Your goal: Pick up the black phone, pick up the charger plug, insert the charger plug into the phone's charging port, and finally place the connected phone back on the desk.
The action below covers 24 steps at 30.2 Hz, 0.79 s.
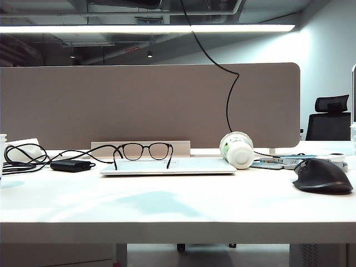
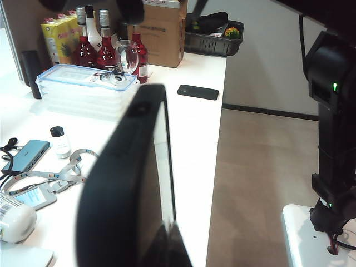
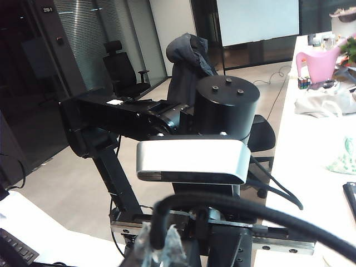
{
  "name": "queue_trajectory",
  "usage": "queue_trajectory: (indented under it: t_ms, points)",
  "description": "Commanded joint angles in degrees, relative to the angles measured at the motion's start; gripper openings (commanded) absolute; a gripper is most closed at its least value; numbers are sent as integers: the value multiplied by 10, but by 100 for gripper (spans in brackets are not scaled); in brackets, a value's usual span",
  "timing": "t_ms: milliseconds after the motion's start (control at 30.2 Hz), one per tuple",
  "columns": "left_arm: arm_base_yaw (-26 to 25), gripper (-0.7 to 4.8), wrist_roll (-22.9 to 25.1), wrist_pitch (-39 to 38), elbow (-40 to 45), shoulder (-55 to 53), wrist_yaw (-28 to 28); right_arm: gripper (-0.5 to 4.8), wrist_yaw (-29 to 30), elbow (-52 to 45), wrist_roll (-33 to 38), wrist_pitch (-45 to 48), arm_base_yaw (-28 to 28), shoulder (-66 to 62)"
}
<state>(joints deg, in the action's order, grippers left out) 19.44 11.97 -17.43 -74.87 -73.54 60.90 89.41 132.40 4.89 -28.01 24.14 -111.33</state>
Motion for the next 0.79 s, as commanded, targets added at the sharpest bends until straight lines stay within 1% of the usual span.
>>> queue_trajectory:
  t_ms: [33, 199, 298, 463, 529, 629, 695, 794]
  points:
    - [-2, -6, 0, 15, -4, 4, 6, -8, 2, 2, -4, -6, 0, 3]
    - [-2, -7, 0, 12, -4, 5, 6, -8, 2, 2, -12, -25, 0, 10]
    - [-2, -6, -4, 8, -4, 5, 5, -8, 1, 2, -38, -54, 0, 17]
    - [-2, -7, 3, -37, -23, 5, -35, -8, -40, 2, -101, -132, 0, 24]
    - [-2, -7, 16, -54, -32, 5, -37, -8, -56, 2, -134, -172, 0, 25]
    - [-2, -7, 16, -70, -47, 5, -37, -8, -73, 2, -177, -224, 0, 26]
    - [-2, -7, 31, -87, -58, 5, -37, -8, -76, 2, -203, -249, 0, 27]
    - [-2, -7, 70, -119, -69, 5, -37, -8, -77, 2, -212, -257, 1, 28]
